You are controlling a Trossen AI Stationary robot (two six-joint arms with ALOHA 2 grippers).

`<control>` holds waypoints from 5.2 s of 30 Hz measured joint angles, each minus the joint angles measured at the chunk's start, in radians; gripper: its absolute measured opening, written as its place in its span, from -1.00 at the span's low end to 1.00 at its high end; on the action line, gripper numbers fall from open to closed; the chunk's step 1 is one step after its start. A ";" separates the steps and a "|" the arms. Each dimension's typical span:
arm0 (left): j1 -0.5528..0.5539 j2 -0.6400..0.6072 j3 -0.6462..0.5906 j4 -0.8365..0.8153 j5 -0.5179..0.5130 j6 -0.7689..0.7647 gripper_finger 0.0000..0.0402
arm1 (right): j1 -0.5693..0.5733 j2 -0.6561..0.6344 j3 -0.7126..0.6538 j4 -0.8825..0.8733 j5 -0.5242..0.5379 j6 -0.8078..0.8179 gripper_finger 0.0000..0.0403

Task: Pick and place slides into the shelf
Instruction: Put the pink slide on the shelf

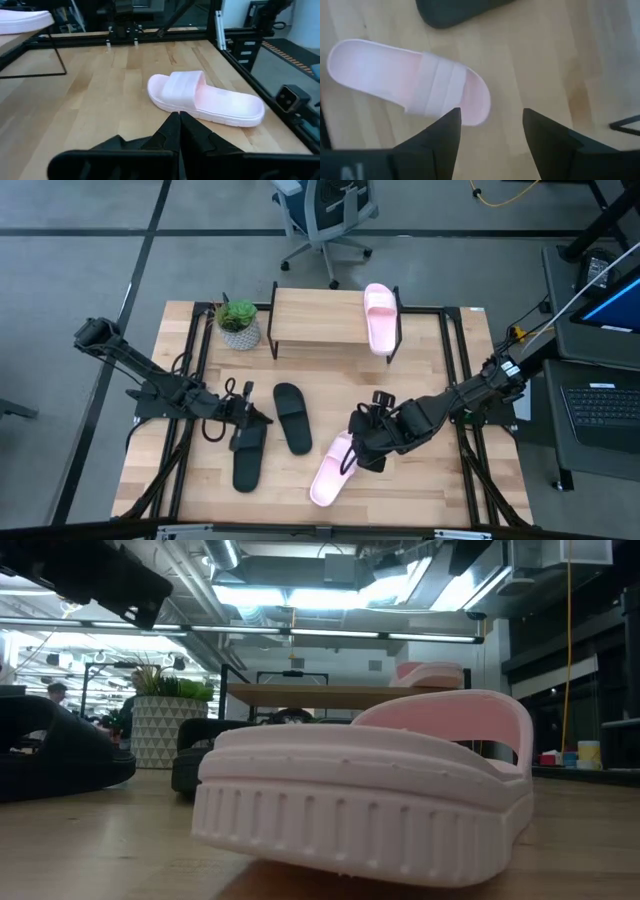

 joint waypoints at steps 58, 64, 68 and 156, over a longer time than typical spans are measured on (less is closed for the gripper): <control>-0.116 0.000 0.000 -0.009 -0.017 0.000 -1.00 | 0.154 0.531 0.606 -0.178 0.031 0.230 0.06; -0.116 0.000 0.000 -0.010 -0.016 0.000 -1.00 | 0.144 0.531 0.606 -0.144 0.037 0.212 0.06; -0.116 0.000 0.000 -0.010 -0.016 0.000 -1.00 | 0.132 0.531 0.606 -0.142 0.038 0.202 0.06; -0.116 0.000 0.000 -0.051 -0.016 -0.023 -1.00 | 0.055 0.675 0.481 -0.241 0.019 0.203 -0.11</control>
